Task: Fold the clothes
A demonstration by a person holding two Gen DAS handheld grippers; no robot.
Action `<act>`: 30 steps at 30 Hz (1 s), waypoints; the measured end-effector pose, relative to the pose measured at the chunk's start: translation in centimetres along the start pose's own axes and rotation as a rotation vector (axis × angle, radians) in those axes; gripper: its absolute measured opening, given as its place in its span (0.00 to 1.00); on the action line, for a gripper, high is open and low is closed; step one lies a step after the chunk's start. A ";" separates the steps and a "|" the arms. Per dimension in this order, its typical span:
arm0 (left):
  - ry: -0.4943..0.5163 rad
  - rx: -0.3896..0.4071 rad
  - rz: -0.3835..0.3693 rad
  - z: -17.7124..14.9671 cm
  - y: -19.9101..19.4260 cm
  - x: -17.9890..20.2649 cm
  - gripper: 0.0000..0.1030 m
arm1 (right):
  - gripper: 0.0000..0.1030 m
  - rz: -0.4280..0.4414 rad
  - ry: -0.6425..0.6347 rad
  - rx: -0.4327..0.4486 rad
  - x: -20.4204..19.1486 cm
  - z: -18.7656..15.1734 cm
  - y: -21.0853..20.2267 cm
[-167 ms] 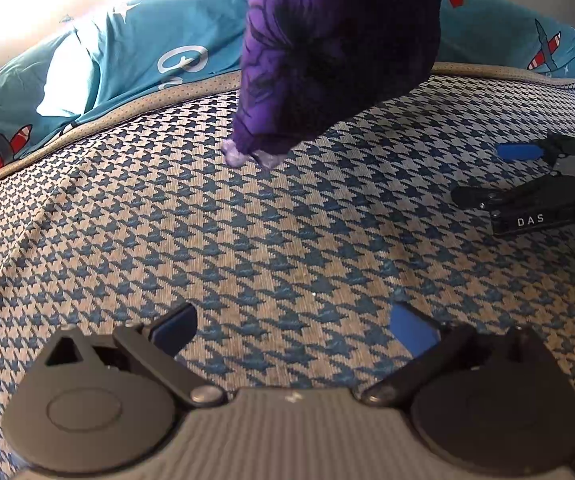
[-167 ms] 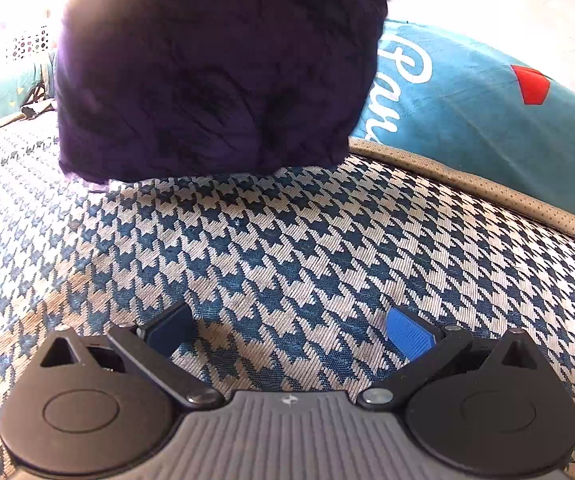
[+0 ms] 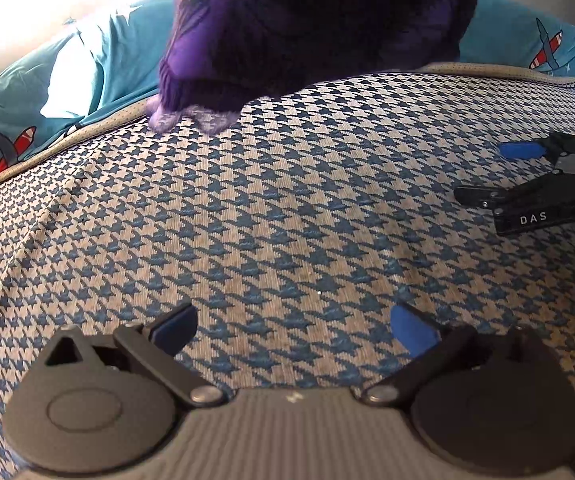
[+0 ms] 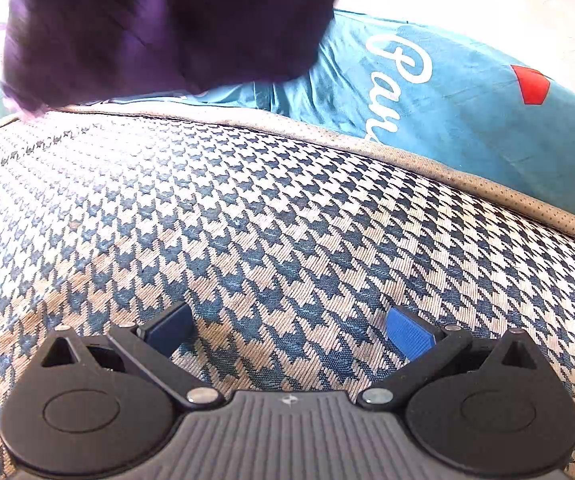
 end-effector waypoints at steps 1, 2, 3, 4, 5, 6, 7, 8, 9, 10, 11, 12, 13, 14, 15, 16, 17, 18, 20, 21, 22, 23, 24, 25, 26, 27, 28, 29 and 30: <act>-0.001 0.000 -0.001 0.0 0.0 0.0 1.00 | 1.00 0.000 0.000 0.000 0.0 0.0 0.0; -0.002 0.001 -0.001 0.0 -0.1 0.0 1.00 | 1.00 0.000 0.000 0.000 0.0 0.0 0.0; -0.002 0.001 -0.002 0.0 -0.1 -0.1 1.00 | 1.00 0.000 0.000 0.000 0.0 0.0 0.0; -0.003 0.002 -0.002 -0.1 -0.1 -0.1 1.00 | 1.00 0.000 0.000 0.000 0.0 0.0 0.0; -0.004 0.002 -0.003 -0.1 -0.2 -0.1 1.00 | 1.00 0.000 0.000 0.000 0.0 0.0 0.0; -0.004 0.003 -0.003 -0.1 -0.2 -0.1 1.00 | 1.00 0.000 0.000 0.000 0.0 0.0 0.0; -0.003 0.002 -0.005 -0.1 -0.3 -0.2 1.00 | 1.00 0.000 0.000 0.000 0.0 0.0 0.0; -0.002 0.001 -0.007 -0.1 -0.3 -0.3 1.00 | 1.00 0.000 0.000 0.000 0.0 0.0 0.0; -0.001 0.000 -0.009 -0.2 -0.3 -0.3 1.00 | 1.00 0.000 0.000 0.000 0.0 0.0 0.0; 0.000 -0.001 -0.011 -0.2 -0.4 -0.4 1.00 | 1.00 0.000 0.000 0.000 0.0 0.0 0.0; 0.001 -0.002 -0.013 -0.2 -0.4 -0.4 1.00 | 1.00 0.000 0.000 0.000 0.0 0.0 0.0; 0.001 -0.003 -0.015 -0.3 -0.5 -0.5 1.00 | 1.00 0.000 0.000 0.000 0.0 0.0 0.0; 0.002 -0.004 -0.016 -0.3 -0.5 -0.6 1.00 | 1.00 0.000 0.000 0.000 0.0 0.0 0.0; 0.003 -0.005 -0.018 -0.3 -0.6 -0.6 1.00 | 1.00 0.000 0.000 0.000 0.0 0.0 0.0; 0.005 -0.005 -0.019 -0.3 -0.6 -0.7 1.00 | 1.00 0.000 0.000 0.000 0.0 0.0 0.0; 0.006 -0.006 -0.013 -0.4 -0.6 -0.7 1.00 | 1.00 0.000 0.000 0.000 0.0 0.0 0.0; 0.008 -0.007 -0.007 -0.4 -0.6 -0.8 1.00 | 1.00 0.000 0.000 0.000 0.0 0.0 0.0; 0.010 -0.007 -0.001 -0.4 -0.5 -0.8 1.00 | 1.00 0.000 0.000 0.000 0.0 0.0 0.0; 0.010 -0.008 -0.001 -0.5 -0.4 -0.7 1.00 | 1.00 0.000 0.000 0.000 0.0 0.0 0.0; 0.010 -0.008 -0.001 -0.6 -0.3 -0.7 1.00 | 1.00 0.000 0.000 0.000 0.0 0.0 0.0; 0.010 -0.008 -0.001 -0.6 -0.2 -0.7 1.00 | 1.00 0.000 0.000 0.000 0.1 0.1 -0.2; 0.009 -0.009 0.000 -0.7 -0.2 -0.7 1.00 | 1.00 0.000 0.000 0.000 0.1 0.1 -0.3; 0.004 -0.012 0.002 -0.6 -0.1 -0.7 1.00 | 1.00 0.000 0.000 0.000 0.1 0.2 -0.3; 0.002 -0.012 -0.005 -0.7 -0.1 -0.6 1.00 | 1.00 0.000 0.000 0.000 0.1 0.2 -0.3; -0.001 -0.012 -0.011 -0.8 -0.2 -0.6 1.00 | 1.00 0.000 0.000 0.000 0.1 0.2 -0.4; -0.003 -0.012 -0.015 -0.8 -0.2 -0.5 1.00 | 1.00 0.000 0.000 0.000 0.1 0.2 -0.3; 0.001 -0.010 -0.006 -0.8 -0.2 -0.5 1.00 | 1.00 0.000 0.000 0.000 0.1 0.2 -0.3; 0.001 -0.011 -0.005 -0.7 -0.2 -0.6 1.00 | 1.00 0.000 0.000 0.000 0.1 0.3 -0.4; 0.001 -0.012 -0.003 -0.7 -0.1 -0.7 1.00 | 1.00 0.000 0.000 0.000 0.1 0.3 -0.4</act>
Point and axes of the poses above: each gripper's, at about its wrist camera, not at the fingertips, and y roughly the way its jaws point, x to its right, z to its top, the point moved 8 cm from there along y, roughly the way its jaws point, and after that the axes turned 11 degrees about -x, right-handed, at the moved point
